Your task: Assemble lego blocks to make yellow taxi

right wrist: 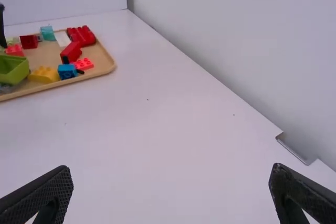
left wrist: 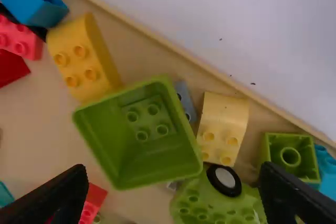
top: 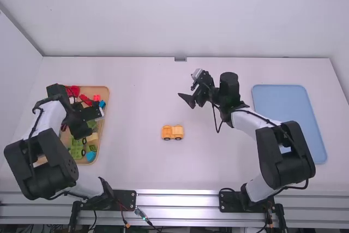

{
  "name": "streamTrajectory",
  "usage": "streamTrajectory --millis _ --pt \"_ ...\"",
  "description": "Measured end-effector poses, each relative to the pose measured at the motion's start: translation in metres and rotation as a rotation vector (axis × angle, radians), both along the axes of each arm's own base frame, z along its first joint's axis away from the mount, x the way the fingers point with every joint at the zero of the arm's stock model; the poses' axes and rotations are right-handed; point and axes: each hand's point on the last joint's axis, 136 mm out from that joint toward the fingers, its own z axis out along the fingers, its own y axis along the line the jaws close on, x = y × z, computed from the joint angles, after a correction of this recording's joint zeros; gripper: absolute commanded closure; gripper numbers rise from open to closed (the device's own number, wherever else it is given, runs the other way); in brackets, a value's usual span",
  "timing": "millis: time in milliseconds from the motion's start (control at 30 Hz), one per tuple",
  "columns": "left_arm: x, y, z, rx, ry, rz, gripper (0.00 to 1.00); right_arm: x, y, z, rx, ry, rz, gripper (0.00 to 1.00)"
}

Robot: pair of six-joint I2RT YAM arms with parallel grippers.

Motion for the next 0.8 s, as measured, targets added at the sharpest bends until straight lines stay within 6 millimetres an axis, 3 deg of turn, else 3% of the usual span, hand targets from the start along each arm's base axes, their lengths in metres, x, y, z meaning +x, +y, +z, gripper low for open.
streamTrajectory --millis 33,167,367,467,633,800 --pt "0.001 -0.001 0.006 -0.014 -0.004 -0.014 0.0 0.0 0.0 0.0 0.0 0.0 0.0 0.01" --pt "0.003 -0.003 0.024 -0.061 -0.019 -0.019 0.01 0.0 0.0 0.0 0.001 0.005 -0.001 0.01" --pt "0.005 -0.007 0.028 -0.085 -0.03 -0.016 0.01 0.0 0.0 0.0 0.002 0.005 -0.001 0.01" --pt "-0.001 -0.012 0.027 -0.111 -0.004 -0.015 0.01 0.001 -0.001 0.0 0.002 0.005 -0.004 0.01" --pt "-0.032 -0.034 0.026 -0.205 0.12 -0.02 0.01 0.004 -0.006 0.0 0.002 0.004 -0.017 0.01" --pt "-0.042 -0.036 0.014 -0.196 0.153 -0.037 0.01 0.004 -0.006 0.0 0.002 0.004 -0.017 0.01"
